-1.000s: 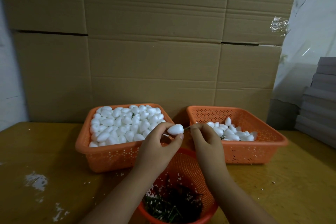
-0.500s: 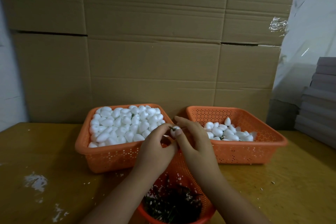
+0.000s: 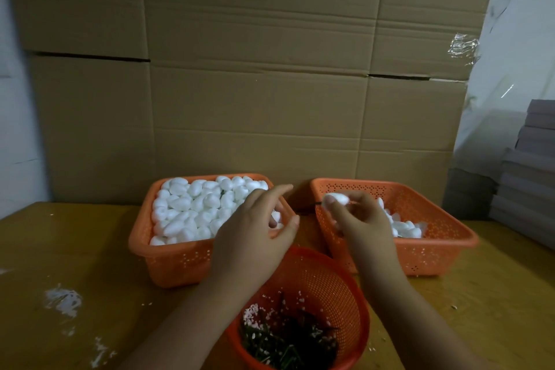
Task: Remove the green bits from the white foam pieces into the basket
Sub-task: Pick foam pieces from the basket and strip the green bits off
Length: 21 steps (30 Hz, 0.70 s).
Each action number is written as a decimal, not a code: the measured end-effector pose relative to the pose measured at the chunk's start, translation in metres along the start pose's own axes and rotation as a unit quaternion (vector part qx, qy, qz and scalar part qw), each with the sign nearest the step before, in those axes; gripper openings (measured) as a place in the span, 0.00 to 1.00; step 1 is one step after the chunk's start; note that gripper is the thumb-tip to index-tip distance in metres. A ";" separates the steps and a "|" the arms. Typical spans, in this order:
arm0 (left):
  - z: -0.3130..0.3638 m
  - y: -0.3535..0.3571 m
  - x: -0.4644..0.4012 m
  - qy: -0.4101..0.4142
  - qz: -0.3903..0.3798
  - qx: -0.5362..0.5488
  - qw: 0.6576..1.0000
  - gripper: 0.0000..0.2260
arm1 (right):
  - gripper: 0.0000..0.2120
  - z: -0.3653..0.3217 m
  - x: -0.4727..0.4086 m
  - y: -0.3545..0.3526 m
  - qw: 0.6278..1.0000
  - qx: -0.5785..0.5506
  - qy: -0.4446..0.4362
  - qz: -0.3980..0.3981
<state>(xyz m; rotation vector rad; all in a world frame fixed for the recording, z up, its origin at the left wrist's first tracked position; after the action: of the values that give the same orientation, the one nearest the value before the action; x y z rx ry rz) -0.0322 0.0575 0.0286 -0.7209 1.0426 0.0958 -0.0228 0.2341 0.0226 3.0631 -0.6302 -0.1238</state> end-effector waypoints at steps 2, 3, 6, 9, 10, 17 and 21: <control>-0.002 -0.012 -0.004 0.012 0.010 -0.073 0.997 0.15 | 0.10 -0.006 -0.007 -0.021 0.997 0.004 -0.026 0.077; -0.006 -0.017 -0.005 0.009 0.010 -0.102 0.995 0.13 | 0.10 -0.007 -0.010 -0.030 0.994 -0.007 -0.029 0.105; -0.027 -0.026 -0.005 -0.040 -0.015 -0.155 0.987 0.12 | 0.18 -0.002 -0.019 -0.045 0.990 -0.036 0.003 0.137; -0.050 -0.026 -0.001 -0.087 -0.100 -0.221 0.966 0.14 | 0.20 0.006 -0.023 -0.046 0.991 -0.024 0.018 0.134; -0.058 -0.025 0.002 -0.106 -0.134 -0.240 0.956 0.15 | 0.16 0.006 -0.023 -0.042 0.992 -0.005 0.008 0.127; -0.080 -0.014 0.015 -0.172 -0.283 -0.221 0.917 0.20 | 0.07 0.014 0.007 0.033 0.949 0.257 -0.090 -0.157; -0.076 -0.010 0.016 -0.085 -0.359 -0.290 0.883 0.14 | 0.12 0.049 0.034 0.067 0.830 0.443 -0.146 -0.305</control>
<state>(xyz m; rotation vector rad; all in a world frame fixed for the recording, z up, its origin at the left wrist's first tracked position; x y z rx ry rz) -0.0772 0.0007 -0.0024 -1.5822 0.5116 -0.1794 -0.0217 0.1594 -0.0269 4.0661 0.5264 -0.4143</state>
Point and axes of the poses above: each hand's wrist, its own x-axis away from the middle knuckle, its own y-axis out of the palm, z = x × y, the point moved 6 cm from there along -x, towards the middle knuckle, and after that the axes turned 15 degrees about y, right-handed, at the moved point
